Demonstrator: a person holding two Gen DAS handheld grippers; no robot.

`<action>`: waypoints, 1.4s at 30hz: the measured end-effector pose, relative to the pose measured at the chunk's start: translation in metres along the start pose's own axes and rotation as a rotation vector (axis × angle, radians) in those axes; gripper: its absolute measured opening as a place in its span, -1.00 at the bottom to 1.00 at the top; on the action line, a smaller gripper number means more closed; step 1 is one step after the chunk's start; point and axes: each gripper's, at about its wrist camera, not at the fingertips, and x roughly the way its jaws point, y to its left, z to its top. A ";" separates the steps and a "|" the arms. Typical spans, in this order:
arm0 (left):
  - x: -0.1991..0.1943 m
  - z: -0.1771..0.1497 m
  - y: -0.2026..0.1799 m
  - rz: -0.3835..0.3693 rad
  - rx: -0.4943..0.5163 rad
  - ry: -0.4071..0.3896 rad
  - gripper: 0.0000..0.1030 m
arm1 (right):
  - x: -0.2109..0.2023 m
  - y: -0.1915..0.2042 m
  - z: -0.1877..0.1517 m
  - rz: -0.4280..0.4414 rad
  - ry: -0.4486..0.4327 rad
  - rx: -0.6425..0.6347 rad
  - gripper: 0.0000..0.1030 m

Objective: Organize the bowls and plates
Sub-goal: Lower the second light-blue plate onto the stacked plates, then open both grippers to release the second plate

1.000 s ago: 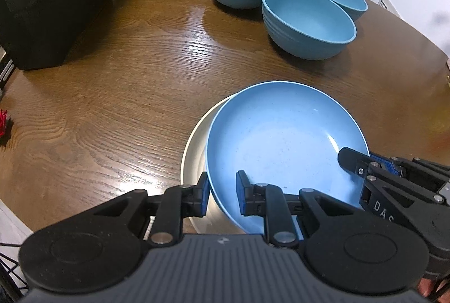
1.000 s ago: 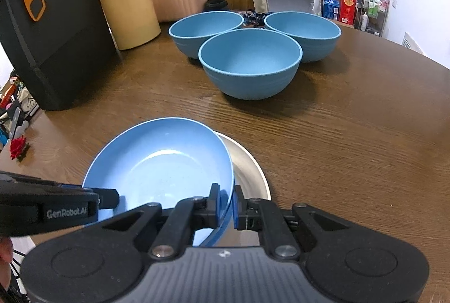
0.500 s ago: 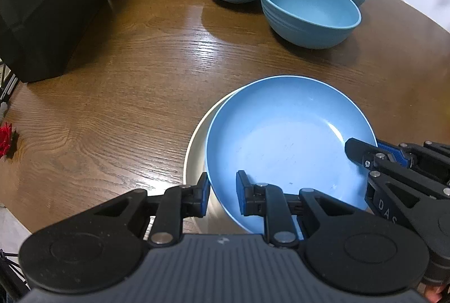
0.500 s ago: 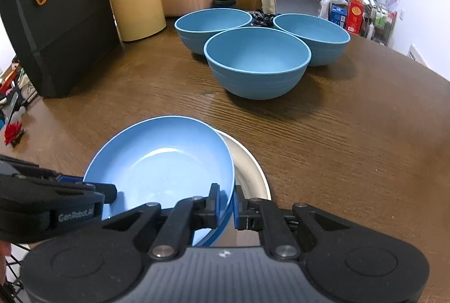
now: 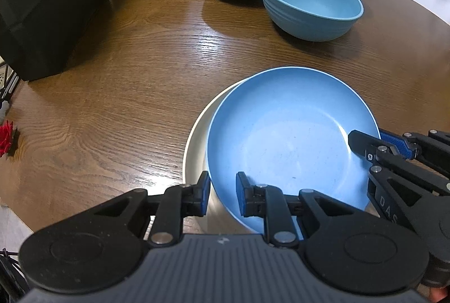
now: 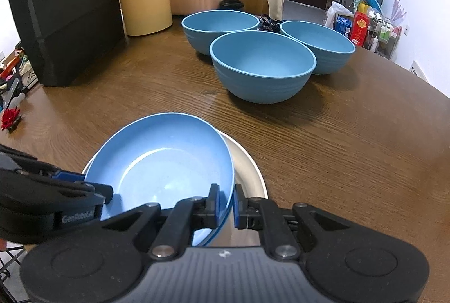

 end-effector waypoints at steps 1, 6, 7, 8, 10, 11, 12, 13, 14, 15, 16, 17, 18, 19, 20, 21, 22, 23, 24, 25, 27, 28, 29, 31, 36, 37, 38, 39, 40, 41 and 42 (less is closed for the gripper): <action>-0.001 0.000 0.000 -0.001 -0.002 0.000 -0.60 | 0.000 0.000 0.000 0.003 0.001 0.000 -0.79; -0.002 -0.001 0.003 -0.001 -0.016 -0.001 -0.59 | 0.003 -0.001 0.002 0.008 0.016 0.014 -0.71; -0.002 -0.001 0.004 -0.001 -0.019 -0.002 -0.59 | 0.003 -0.001 0.002 0.008 0.015 0.016 -0.71; -0.002 -0.001 0.005 -0.001 -0.023 -0.002 -0.58 | 0.003 -0.002 0.002 0.007 0.013 0.018 -0.71; -0.003 -0.001 0.008 -0.004 -0.034 -0.005 -0.54 | 0.002 -0.003 0.003 0.007 0.010 0.023 -0.68; -0.004 -0.001 0.009 -0.002 -0.037 -0.008 -0.49 | 0.002 -0.004 0.003 0.006 0.009 0.027 -0.62; -0.005 0.000 0.010 -0.001 -0.041 -0.012 -0.44 | 0.002 -0.005 0.003 0.005 0.008 0.032 -0.57; -0.007 0.000 0.011 -0.001 -0.046 -0.016 -0.42 | 0.001 -0.006 0.003 0.006 0.007 0.038 -0.45; -0.008 0.000 0.012 -0.001 -0.049 -0.019 -0.37 | 0.000 -0.006 0.003 0.008 0.006 0.043 -0.33; -0.009 0.000 0.013 0.000 -0.052 -0.022 -0.28 | -0.001 -0.006 0.003 0.010 0.005 0.046 -0.29; -0.010 0.000 0.014 0.001 -0.055 -0.027 -0.22 | -0.001 -0.006 0.003 0.010 0.004 0.048 -0.19; -0.012 -0.001 0.015 0.002 -0.058 -0.033 -0.10 | -0.003 -0.007 0.003 0.011 0.003 0.052 -0.05; -0.013 -0.001 0.016 0.003 -0.060 -0.039 -0.02 | -0.004 -0.007 0.002 0.011 0.001 0.057 0.03; -0.015 -0.001 0.017 0.005 -0.062 -0.045 0.02 | -0.005 -0.007 0.002 0.011 -0.001 0.061 0.16; -0.017 -0.001 0.018 0.005 -0.065 -0.051 0.15 | -0.007 -0.008 0.002 0.011 -0.002 0.066 0.27; -0.019 -0.001 0.020 0.005 -0.068 -0.057 0.28 | -0.008 -0.008 0.002 0.010 -0.003 0.071 0.32; -0.021 -0.001 0.022 0.008 -0.070 -0.066 0.36 | -0.010 -0.008 0.001 0.010 -0.003 0.075 0.46; -0.023 -0.001 0.023 0.012 -0.072 -0.072 0.49 | -0.011 -0.009 0.001 0.010 -0.003 0.080 0.63; -0.024 -0.001 0.024 0.020 -0.073 -0.079 0.60 | -0.013 -0.010 0.001 0.005 -0.005 0.086 0.68; -0.026 -0.002 0.026 0.024 -0.075 -0.084 0.67 | -0.014 -0.010 0.001 0.002 -0.007 0.091 0.74; -0.026 -0.002 0.031 0.032 -0.092 -0.085 1.00 | -0.017 -0.012 0.001 -0.003 -0.006 0.108 0.82; -0.026 -0.003 0.034 0.030 -0.103 -0.088 1.00 | -0.018 -0.015 0.001 -0.009 -0.004 0.123 0.93; -0.026 -0.003 0.037 0.022 -0.113 -0.087 1.00 | -0.020 -0.017 0.000 -0.013 -0.003 0.136 1.00; -0.027 -0.005 0.043 0.006 -0.131 -0.079 1.00 | -0.023 -0.020 0.000 -0.010 -0.001 0.156 1.00; -0.030 -0.008 0.050 0.009 -0.149 -0.083 1.00 | -0.028 -0.019 -0.002 -0.016 -0.003 0.174 1.00; -0.031 -0.009 0.051 0.008 -0.151 -0.084 1.00 | -0.029 -0.018 -0.002 -0.017 -0.004 0.174 1.00; -0.032 -0.010 0.052 0.008 -0.153 -0.084 1.00 | -0.030 -0.017 -0.001 -0.018 -0.005 0.173 1.00; -0.033 -0.010 0.052 0.009 -0.154 -0.085 1.00 | -0.030 -0.017 -0.002 -0.019 -0.007 0.171 1.00; -0.033 -0.010 0.053 0.009 -0.155 -0.086 1.00 | -0.031 -0.016 -0.002 -0.021 -0.009 0.170 1.00; -0.034 -0.010 0.054 0.008 -0.157 -0.088 1.00 | -0.033 -0.015 -0.002 -0.022 -0.011 0.170 1.00; -0.035 -0.010 0.055 0.007 -0.158 -0.089 1.00 | -0.033 -0.015 -0.001 -0.024 -0.011 0.171 1.00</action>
